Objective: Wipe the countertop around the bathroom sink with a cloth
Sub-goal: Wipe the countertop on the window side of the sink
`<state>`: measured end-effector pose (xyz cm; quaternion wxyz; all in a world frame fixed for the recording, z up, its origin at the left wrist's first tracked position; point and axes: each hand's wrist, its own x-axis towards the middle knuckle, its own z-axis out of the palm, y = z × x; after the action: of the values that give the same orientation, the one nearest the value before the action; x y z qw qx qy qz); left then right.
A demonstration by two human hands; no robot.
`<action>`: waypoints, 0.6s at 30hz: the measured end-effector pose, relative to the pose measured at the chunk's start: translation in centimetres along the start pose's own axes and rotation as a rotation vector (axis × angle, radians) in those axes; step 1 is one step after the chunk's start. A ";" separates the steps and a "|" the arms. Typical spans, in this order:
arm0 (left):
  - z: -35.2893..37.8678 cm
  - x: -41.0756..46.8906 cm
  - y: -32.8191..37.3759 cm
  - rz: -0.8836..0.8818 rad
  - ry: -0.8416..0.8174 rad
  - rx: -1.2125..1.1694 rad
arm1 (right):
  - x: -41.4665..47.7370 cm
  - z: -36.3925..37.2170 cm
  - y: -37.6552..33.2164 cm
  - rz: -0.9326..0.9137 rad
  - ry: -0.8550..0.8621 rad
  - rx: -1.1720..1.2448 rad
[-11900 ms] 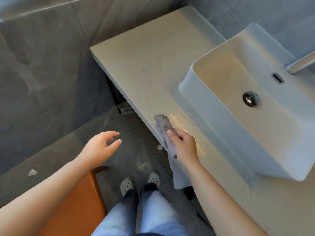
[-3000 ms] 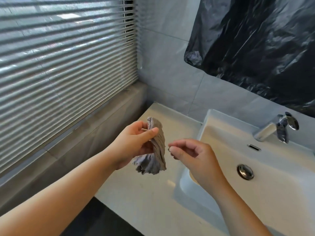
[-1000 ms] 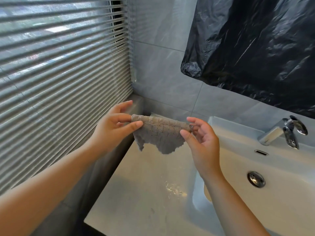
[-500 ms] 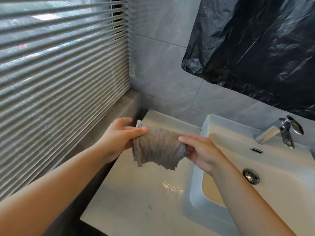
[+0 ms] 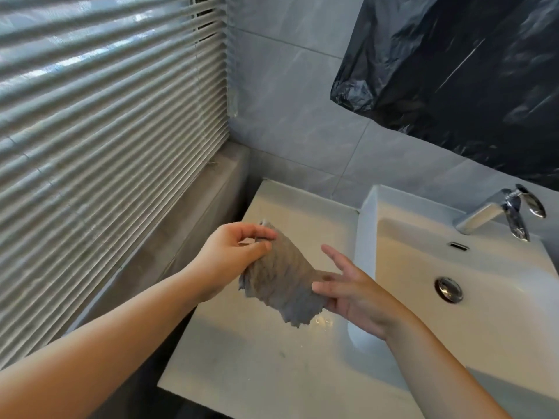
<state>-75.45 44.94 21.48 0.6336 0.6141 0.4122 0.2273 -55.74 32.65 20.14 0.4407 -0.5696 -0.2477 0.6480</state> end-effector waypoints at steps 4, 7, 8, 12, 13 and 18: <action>-1.4 0.5 -1.0 0.028 -0.175 0.483 | -0.1 1.2 0.1 -0.162 0.189 -0.349; -2.0 0.9 -1.6 0.129 -0.235 0.631 | 0.5 2.0 0.7 -0.196 0.243 -0.547; -2.1 1.1 -1.8 0.142 -0.260 0.638 | 0.8 2.2 1.0 -0.195 0.278 -0.632; -2.2 1.8 -2.4 0.158 -0.315 0.730 | 1.4 2.3 1.2 -0.220 0.386 -0.904; -2.3 2.1 -2.5 0.160 -0.310 0.772 | 1.3 2.1 0.8 -0.232 0.378 -0.919; -2.2 3.7 -1.8 0.263 -0.310 0.949 | 1.5 0.7 -0.8 -0.254 0.347 -0.910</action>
<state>-75.57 48.94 19.01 0.3050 0.9070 0.2903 -0.0007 -56.12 34.45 20.16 0.2580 -0.7686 -0.4957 0.3114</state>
